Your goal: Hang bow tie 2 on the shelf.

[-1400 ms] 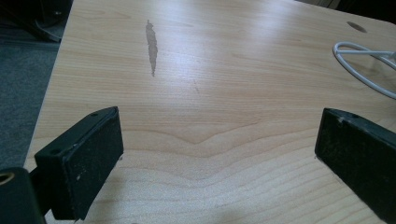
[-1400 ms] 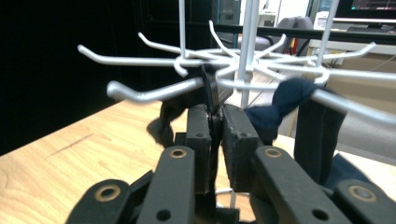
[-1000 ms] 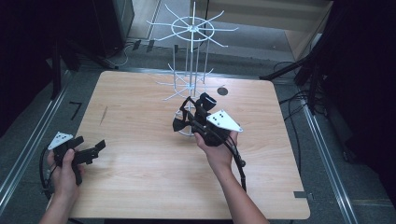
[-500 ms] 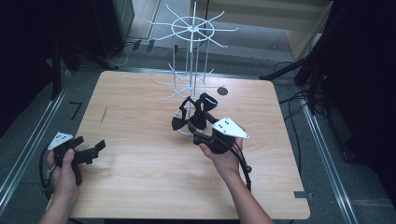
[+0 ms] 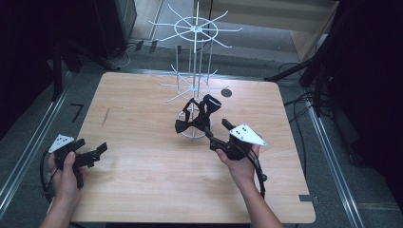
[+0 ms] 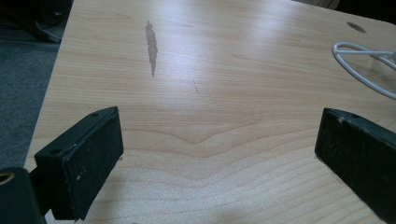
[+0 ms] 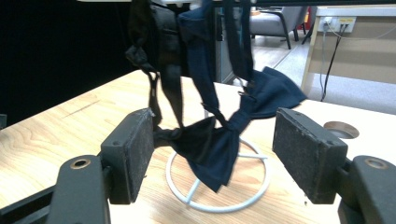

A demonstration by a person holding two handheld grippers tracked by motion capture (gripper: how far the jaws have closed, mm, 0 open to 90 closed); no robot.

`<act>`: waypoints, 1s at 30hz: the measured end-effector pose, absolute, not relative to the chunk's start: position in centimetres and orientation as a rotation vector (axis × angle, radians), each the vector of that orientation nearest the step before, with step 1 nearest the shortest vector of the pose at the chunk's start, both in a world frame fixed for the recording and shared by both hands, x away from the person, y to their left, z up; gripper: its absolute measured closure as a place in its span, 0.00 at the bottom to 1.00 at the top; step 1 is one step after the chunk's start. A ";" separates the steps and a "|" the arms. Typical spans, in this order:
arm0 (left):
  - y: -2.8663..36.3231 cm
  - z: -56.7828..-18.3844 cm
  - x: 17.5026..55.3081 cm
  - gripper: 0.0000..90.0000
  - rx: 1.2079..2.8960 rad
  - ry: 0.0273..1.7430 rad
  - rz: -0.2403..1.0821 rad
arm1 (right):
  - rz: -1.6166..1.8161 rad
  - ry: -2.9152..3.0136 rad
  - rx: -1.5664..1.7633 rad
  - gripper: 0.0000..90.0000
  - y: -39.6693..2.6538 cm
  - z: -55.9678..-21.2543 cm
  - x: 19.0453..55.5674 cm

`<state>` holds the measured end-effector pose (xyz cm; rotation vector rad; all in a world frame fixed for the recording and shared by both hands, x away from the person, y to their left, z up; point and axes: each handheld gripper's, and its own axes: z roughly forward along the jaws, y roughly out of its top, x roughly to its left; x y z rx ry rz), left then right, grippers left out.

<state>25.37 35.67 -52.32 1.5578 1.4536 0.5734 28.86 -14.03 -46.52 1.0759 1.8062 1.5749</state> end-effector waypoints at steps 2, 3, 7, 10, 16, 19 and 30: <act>35.7 -52.3 25.4 0.02 1.556 1.453 0.573 | 1.565 1.805 1.078 0.34 -14.4 -46.6 28.8; 35.7 -52.3 25.4 0.02 1.556 1.453 0.573 | 1.565 1.802 1.083 0.34 -14.6 -46.7 28.8; 35.7 -52.3 25.4 0.02 1.554 1.454 0.573 | 1.542 1.791 1.100 0.34 -15.6 -47.1 28.6; 35.7 -52.3 25.4 0.02 1.552 1.456 0.573 | 1.524 1.786 1.112 0.34 -16.4 -47.4 28.5; 35.7 -52.3 25.4 0.02 1.551 1.455 0.572 | 1.487 1.781 1.133 0.34 -17.8 -48.2 28.1; 35.7 -52.3 25.3 0.02 1.551 1.455 0.574 | 1.482 1.783 1.143 0.35 -18.5 -48.4 28.0; 35.7 -52.3 25.3 0.02 1.550 1.457 0.576 | 1.457 1.764 1.177 0.35 -20.7 -49.0 27.6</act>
